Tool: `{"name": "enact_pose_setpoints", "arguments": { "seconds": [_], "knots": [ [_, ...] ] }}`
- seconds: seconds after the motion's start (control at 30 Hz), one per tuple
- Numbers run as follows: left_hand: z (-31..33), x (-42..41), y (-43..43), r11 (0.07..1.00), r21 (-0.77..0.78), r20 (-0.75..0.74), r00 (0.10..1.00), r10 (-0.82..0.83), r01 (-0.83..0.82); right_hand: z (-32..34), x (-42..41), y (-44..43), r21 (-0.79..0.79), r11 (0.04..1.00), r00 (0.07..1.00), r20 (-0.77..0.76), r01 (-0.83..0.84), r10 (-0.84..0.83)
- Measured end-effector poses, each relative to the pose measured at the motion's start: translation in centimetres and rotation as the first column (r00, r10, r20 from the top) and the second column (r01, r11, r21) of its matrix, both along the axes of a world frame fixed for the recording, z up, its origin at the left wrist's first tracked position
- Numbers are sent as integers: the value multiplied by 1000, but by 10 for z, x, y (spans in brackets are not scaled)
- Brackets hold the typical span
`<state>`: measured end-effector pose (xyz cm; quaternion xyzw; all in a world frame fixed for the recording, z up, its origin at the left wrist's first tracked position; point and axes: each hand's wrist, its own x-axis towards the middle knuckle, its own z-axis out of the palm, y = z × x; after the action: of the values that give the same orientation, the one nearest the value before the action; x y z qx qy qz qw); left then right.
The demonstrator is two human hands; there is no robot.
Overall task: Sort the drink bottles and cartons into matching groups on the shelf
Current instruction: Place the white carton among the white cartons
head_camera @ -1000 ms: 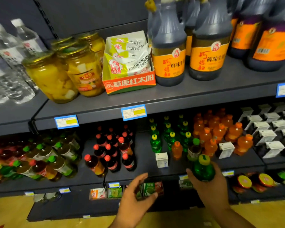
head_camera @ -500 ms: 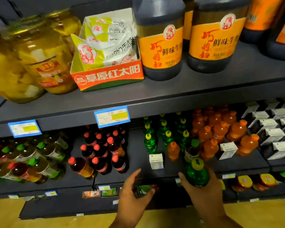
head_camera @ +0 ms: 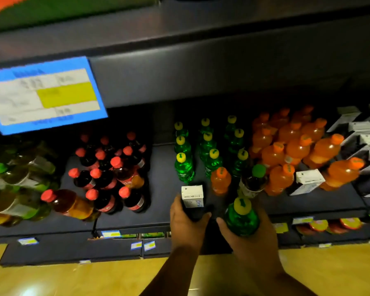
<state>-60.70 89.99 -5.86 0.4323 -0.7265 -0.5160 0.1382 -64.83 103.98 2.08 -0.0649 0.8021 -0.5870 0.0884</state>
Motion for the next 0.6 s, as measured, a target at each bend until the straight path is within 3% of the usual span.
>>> {"name": "enact_pose_setpoints", "arguments": {
  "seconds": [0.33,0.6],
  "knots": [
    [-36,-36,-17,985,140,-92,990,111,-97,-53,6,-3,137,989,997,-47,62,-56],
    [-52,-37,-21,984,156,-129,986,104,-83,-58,-2,-6,87,993,996,20,85,-87]
  ]
}}
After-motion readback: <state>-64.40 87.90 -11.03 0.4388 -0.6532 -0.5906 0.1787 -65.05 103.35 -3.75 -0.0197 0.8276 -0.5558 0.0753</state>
